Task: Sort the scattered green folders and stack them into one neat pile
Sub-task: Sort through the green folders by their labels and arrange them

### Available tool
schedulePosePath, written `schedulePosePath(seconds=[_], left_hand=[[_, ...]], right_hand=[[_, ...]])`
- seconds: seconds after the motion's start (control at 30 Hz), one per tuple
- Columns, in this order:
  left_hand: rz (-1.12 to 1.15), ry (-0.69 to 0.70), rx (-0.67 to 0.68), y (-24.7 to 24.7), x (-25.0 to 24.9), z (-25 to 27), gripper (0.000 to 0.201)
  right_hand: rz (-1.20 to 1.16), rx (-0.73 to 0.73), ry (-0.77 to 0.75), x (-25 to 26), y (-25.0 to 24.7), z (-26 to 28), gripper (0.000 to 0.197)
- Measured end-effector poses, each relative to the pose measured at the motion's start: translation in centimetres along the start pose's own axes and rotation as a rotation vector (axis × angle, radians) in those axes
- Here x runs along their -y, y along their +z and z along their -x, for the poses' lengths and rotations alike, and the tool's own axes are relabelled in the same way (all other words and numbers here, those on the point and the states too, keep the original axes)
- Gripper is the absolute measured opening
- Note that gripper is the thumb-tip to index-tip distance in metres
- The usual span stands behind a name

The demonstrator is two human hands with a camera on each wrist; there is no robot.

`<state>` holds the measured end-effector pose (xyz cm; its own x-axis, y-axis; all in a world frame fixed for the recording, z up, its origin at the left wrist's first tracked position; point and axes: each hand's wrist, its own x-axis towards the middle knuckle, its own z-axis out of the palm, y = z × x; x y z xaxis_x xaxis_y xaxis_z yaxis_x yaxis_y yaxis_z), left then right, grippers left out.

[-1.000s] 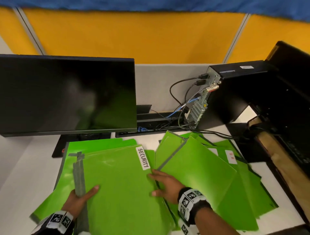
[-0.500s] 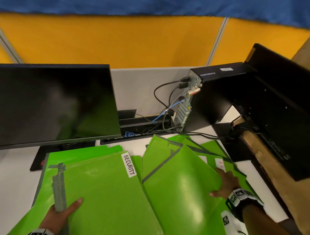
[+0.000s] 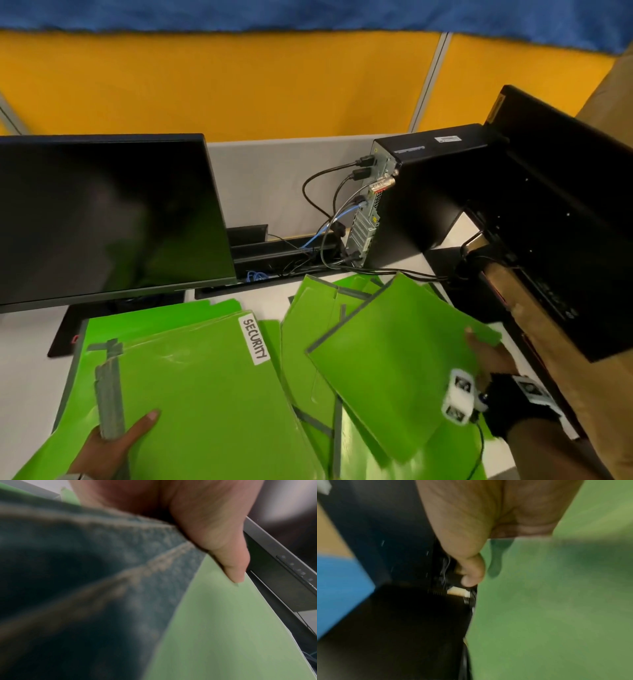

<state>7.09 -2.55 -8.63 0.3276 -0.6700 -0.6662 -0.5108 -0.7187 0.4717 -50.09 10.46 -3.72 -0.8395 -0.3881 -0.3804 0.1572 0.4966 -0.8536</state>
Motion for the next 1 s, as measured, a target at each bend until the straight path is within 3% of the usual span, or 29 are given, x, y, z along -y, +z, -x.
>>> schedulePosePath(seconds=[0.03, 0.1, 0.2, 0.4, 0.53, 0.6, 0.67, 0.83, 1.0], left_hand=[[-0.006, -0.001, 0.005, 0.0, 0.0, 0.1, 0.105], [-0.001, 0.001, 0.009, 0.0, 0.0, 0.2, 0.105], [0.013, 0.006, 0.011, -0.1, -0.1, 0.4, 0.106], [0.015, 0.009, 0.013, -0.1, -0.2, 0.8, 0.103], [0.018, 0.011, 0.011, -0.2, -0.2, 0.9, 0.101], [0.016, 0.01, 0.015, -0.2, -0.2, 0.9, 0.101], [0.01, 0.01, 0.018, -0.2, -0.2, 1.0, 0.1], [-0.003, 0.008, 0.015, -0.3, -0.3, 1.4, 0.1], [-0.006, 0.006, 0.021, -0.2, -0.5, 1.4, 0.104]], right_hand=[[0.074, 0.029, -0.029, -0.6, 0.1, -0.1, 0.008], [0.216, 0.028, -0.066, -1.1, 0.1, -0.5, 0.008], [0.437, 0.026, -0.059, -1.6, -0.7, -1.6, 0.038], [0.757, 0.046, -0.148, -2.1, -0.2, -1.8, 0.078], [0.737, 0.138, -0.082, -3.5, 1.3, -0.3, 0.095], [0.907, 0.231, -0.009, -5.2, 2.0, 0.5, 0.109], [1.104, 0.198, -0.041, -6.2, 2.2, 0.7, 0.112], [1.076, 0.012, 0.038, -5.2, 2.1, 1.1, 0.093], [1.021, 0.016, 0.245, -5.1, 1.8, 1.2, 0.116]])
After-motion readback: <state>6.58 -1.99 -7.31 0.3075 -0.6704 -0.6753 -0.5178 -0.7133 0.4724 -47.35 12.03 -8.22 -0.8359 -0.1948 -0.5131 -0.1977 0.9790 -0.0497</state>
